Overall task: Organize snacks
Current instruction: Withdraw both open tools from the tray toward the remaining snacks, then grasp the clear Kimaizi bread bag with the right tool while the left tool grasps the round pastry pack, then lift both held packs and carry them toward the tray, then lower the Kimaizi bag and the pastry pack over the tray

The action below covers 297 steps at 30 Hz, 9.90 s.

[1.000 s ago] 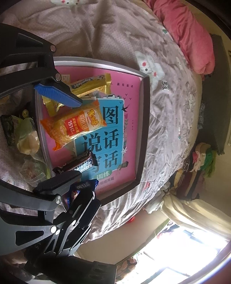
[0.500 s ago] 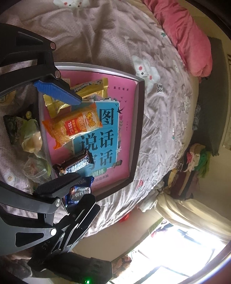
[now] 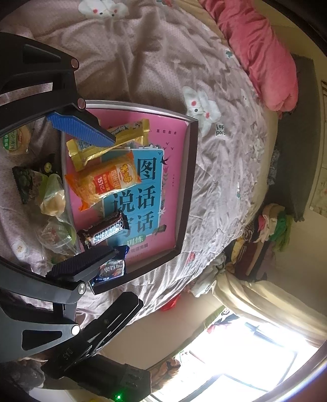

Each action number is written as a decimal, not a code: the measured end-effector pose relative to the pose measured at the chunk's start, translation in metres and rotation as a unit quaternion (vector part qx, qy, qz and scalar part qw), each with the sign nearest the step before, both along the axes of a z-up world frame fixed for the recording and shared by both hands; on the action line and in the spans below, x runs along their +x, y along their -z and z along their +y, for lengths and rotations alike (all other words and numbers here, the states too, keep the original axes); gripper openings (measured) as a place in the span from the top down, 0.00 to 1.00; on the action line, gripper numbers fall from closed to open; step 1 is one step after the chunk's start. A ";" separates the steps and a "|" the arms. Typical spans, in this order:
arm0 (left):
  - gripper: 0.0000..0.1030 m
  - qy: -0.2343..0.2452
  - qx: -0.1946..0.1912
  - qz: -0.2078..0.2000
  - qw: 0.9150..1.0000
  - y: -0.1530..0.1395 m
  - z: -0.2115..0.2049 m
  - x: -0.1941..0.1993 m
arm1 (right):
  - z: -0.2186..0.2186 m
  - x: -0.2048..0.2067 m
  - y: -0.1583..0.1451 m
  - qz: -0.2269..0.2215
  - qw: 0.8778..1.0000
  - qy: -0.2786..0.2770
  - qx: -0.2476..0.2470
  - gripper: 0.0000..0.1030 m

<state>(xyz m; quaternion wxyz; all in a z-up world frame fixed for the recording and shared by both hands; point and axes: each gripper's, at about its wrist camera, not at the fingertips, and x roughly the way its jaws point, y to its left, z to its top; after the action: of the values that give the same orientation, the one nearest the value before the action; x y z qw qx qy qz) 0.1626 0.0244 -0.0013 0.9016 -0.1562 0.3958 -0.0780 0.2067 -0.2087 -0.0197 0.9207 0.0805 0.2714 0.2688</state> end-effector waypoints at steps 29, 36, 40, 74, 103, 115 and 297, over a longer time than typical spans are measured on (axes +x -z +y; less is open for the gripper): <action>0.21 -0.025 0.004 -0.030 0.999 -0.021 0.036 -0.034 | -0.015 -0.033 -0.004 -0.001 0.999 0.031 -0.020 0.06; 0.21 -0.023 0.019 -0.027 0.999 -0.018 0.039 -0.040 | -0.010 -0.038 0.003 0.012 0.999 0.031 -0.035 0.06; 0.21 -0.020 0.023 -0.022 0.999 -0.014 0.038 -0.043 | -0.010 -0.042 0.006 0.016 0.999 0.030 -0.040 0.06; 0.21 0.013 0.037 0.035 0.999 0.021 0.032 -0.071 | -0.004 -0.059 0.021 0.065 0.996 0.024 -0.052 0.06; 0.21 0.021 0.074 0.094 0.993 0.059 0.020 -0.066 | 0.001 -0.063 0.048 0.126 0.986 0.042 -0.099 0.06; 0.21 0.014 0.073 0.102 0.992 0.069 0.027 -0.061 | 0.003 -0.055 0.062 0.145 0.982 0.042 -0.111 0.09; 0.67 -0.026 0.053 0.024 0.998 0.011 -0.002 0.024 | -0.034 -0.001 0.004 0.026 0.998 0.060 -0.014 0.60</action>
<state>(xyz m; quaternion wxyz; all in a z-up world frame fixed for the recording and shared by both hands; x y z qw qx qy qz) 0.1866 0.0226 -0.0122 0.9004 -0.1209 0.4168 -0.0294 0.2053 -0.2428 -0.0233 0.9288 0.0909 0.2937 0.2066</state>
